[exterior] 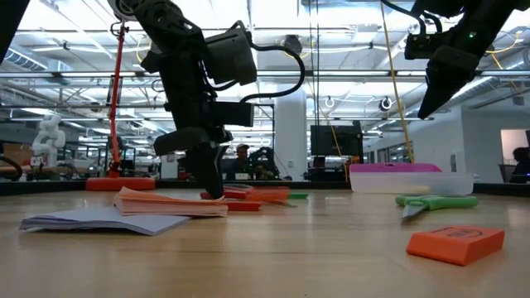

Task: Pack school essentials
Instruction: Put the orange scissors into the supply box

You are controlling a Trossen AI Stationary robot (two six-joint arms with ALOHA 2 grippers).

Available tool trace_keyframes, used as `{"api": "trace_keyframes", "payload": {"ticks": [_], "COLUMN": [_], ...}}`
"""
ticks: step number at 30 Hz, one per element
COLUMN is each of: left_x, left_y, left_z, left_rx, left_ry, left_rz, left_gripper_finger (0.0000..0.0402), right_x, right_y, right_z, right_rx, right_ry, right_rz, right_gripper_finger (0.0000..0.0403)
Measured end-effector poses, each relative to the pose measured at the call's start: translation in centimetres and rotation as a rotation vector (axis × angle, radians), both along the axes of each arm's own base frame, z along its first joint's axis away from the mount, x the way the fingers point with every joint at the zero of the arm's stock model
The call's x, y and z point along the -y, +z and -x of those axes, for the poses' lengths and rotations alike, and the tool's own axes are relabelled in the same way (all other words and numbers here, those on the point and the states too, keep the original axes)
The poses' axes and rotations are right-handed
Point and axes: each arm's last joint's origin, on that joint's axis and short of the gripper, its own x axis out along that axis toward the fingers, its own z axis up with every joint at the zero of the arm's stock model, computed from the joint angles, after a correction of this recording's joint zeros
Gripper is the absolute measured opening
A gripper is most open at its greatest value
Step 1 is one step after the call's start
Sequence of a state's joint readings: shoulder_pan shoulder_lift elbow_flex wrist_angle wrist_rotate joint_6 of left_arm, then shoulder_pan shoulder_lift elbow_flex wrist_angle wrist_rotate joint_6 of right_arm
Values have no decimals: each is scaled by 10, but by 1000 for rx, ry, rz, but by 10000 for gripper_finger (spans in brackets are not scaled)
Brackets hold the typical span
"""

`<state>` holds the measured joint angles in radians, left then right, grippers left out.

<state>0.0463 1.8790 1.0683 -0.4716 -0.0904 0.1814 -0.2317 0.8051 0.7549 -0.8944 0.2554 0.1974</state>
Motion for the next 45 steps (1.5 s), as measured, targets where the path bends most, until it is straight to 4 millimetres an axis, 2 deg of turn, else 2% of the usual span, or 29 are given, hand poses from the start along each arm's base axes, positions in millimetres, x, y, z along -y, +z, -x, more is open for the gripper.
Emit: {"api": "trace_keyframes", "payload": {"ticks": [3,8,15,25,36,45], "left_x": [0,1,8,20,25,25], "left_y": [0,0,3,17,32,57], "left_z": [0,0,0,5,4,-11], "left_rx": [1,3,10,31,98,158], "left_ry": [9,16,-8,-15,35,41], "left_rz": [0,1,-32,-160,-352,-452], "left_gripper_finger": [14,38,13,21,19,14], "right_x": [0,0,0,1,4,2], "right_y": [0,0,0,3,8,-3], "right_z": [0,0,0,-4,-16,-33], "right_rx": [0,0,4,48,221,446], "right_ry": [0,0,3,5,-41,123], "right_rz": [0,0,3,15,15,-36], "right_gripper_finger": [173,173,173,173,173,173]}}
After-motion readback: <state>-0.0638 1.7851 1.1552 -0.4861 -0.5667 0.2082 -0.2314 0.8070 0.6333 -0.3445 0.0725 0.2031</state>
